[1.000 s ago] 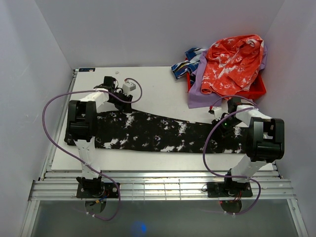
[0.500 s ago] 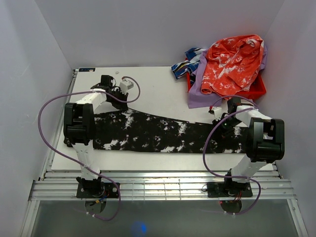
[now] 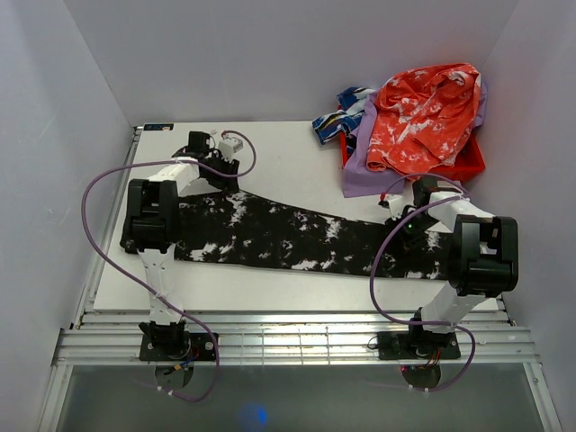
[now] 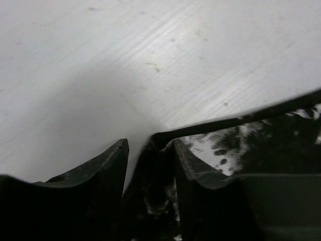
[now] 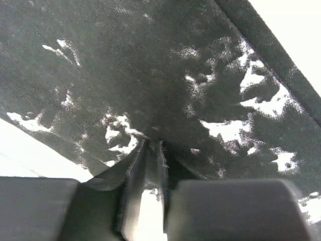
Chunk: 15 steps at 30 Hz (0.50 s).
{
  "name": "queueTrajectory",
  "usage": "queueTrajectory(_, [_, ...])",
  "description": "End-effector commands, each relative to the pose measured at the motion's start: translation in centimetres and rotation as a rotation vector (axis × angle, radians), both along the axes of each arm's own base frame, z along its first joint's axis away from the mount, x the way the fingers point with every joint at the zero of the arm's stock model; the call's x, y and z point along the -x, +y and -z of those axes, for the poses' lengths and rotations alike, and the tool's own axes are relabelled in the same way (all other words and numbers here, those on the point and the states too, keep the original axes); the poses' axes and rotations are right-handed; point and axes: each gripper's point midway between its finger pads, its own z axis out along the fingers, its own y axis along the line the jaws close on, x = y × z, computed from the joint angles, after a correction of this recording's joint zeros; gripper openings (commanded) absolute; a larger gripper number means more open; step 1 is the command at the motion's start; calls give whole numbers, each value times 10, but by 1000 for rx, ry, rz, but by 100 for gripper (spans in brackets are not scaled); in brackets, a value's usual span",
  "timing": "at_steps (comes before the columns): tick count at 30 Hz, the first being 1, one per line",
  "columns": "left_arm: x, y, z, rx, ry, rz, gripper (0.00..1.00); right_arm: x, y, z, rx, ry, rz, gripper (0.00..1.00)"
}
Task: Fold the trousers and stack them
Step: Fold the trousers
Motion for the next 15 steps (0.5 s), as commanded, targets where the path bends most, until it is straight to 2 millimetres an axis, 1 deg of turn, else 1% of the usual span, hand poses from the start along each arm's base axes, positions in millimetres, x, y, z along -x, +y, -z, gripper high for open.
queueTrajectory(1, [-31, 44, -23, -101, -108, -153, 54, -35, -21, -7, 113, -126, -12, 25])
queueTrajectory(2, [-33, 46, -45, -94, -149, -163, 59, -42, -22, -17, 113, -153, -6, 28])
queueTrajectory(3, [-33, 48, -56, -85, -164, -174, 64, -56, -23, -38, 111, -211, 1, 32])
queueTrajectory(4, [-32, 54, -71, -78, -186, -188, 65, -63, -21, -50, 97, -240, 7, 40])
queueTrajectory(5, [-30, 56, -99, -72, -236, -193, 66, -68, -22, -61, 86, -263, 21, 45])
queueTrajectory(6, [-23, 59, -111, -73, -242, -196, 68, -75, -19, -80, 58, -293, 23, 48])
queueTrajectory(7, [-18, 63, -121, -78, -252, -191, 71, -76, -19, -88, 48, -299, 30, 56])
queueTrajectory(8, [-7, 61, -124, -72, -239, -177, 73, -76, -26, -95, 39, -301, 59, 60])
queueTrajectory(9, [7, 77, -140, -70, -240, -202, 75, -73, -30, -103, 19, -301, 77, 64])
queueTrajectory(10, [16, 90, -143, -58, -229, -217, 84, -72, -36, -106, 12, -303, 98, 66])
queueTrajectory(11, [26, 95, -143, -43, -210, -217, 88, -70, -60, -109, 10, -302, 168, 66])
queueTrajectory(12, [45, 100, -140, -29, -175, -223, 90, -66, -71, -107, -5, -287, 204, 67])
queueTrajectory(13, [53, 117, -136, -28, -158, -254, 92, -59, -84, -106, -4, -267, 228, 67])
queueTrajectory(14, [63, 123, -132, -20, -143, -259, 92, -50, -111, -103, 2, -252, 305, 67])
queueTrajectory(15, [79, 126, -117, 0, -97, -264, 93, -45, -124, -99, -3, -239, 344, 68])
